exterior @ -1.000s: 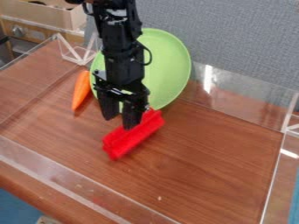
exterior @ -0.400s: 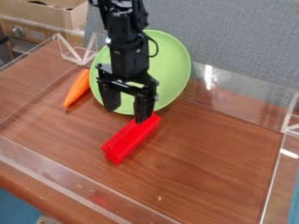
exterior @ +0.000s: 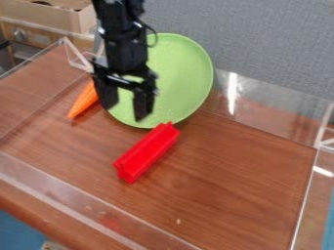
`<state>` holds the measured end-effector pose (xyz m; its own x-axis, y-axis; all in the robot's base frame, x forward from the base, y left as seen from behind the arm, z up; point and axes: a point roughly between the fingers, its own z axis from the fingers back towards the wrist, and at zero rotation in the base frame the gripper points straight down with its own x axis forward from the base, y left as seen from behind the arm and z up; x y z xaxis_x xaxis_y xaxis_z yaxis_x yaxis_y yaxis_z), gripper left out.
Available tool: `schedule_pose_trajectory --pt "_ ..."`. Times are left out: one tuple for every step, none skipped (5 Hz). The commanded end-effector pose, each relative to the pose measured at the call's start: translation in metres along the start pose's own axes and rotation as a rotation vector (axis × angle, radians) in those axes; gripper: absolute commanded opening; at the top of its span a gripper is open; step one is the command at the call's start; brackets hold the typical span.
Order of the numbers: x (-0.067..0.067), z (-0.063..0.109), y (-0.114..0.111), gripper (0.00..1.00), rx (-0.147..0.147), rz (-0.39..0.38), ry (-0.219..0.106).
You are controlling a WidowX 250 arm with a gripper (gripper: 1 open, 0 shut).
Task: Move the red object from the green plate to the table
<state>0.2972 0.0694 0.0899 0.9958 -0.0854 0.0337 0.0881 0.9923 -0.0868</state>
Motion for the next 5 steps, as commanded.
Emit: schedule_pose_trajectory --pt "0.009 0.029 0.022 1.00 0.045 -0.032 -0.109" --pt "0.009 0.036 0.033 1.00 0.063 -0.056 -0.132" --pt "0.005 0.042 0.036 1.00 0.072 -0.052 -0.142" --pt "0.002 0.037 0.045 1.00 0.074 -0.040 -0.132" --pt "0.008 0.030 0.048 1.00 0.076 -0.031 -0.121"
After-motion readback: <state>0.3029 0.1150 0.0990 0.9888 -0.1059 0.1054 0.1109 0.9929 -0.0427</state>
